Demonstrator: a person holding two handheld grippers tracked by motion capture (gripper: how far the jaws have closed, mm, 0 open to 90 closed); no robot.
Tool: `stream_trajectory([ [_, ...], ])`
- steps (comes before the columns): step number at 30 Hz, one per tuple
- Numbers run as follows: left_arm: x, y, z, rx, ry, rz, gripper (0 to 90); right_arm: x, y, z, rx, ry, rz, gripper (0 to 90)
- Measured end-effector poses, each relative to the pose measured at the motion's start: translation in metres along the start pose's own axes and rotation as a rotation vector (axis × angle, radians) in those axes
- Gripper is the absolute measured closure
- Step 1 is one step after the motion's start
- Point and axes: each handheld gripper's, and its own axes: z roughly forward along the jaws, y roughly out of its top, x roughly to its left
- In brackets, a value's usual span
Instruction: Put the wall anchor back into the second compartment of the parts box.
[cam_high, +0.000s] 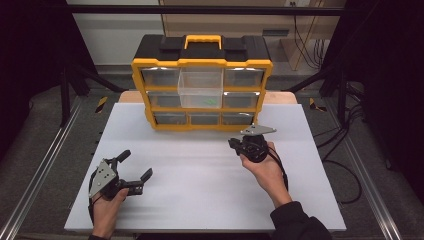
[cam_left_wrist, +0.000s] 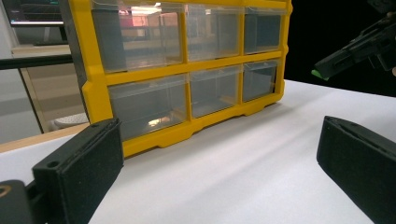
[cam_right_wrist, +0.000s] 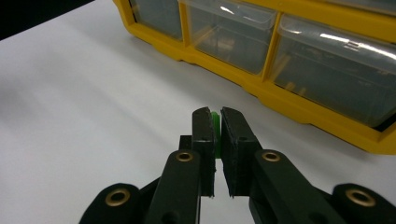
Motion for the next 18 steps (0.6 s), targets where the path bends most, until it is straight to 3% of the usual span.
stream_trajectory([
  [18, 0.0, 0.0, -0.001, -0.003, 0.004, 0.002, 0.3, -0.001, 0.023, -0.021, -0.089, -0.007, -0.007, 84.4],
])
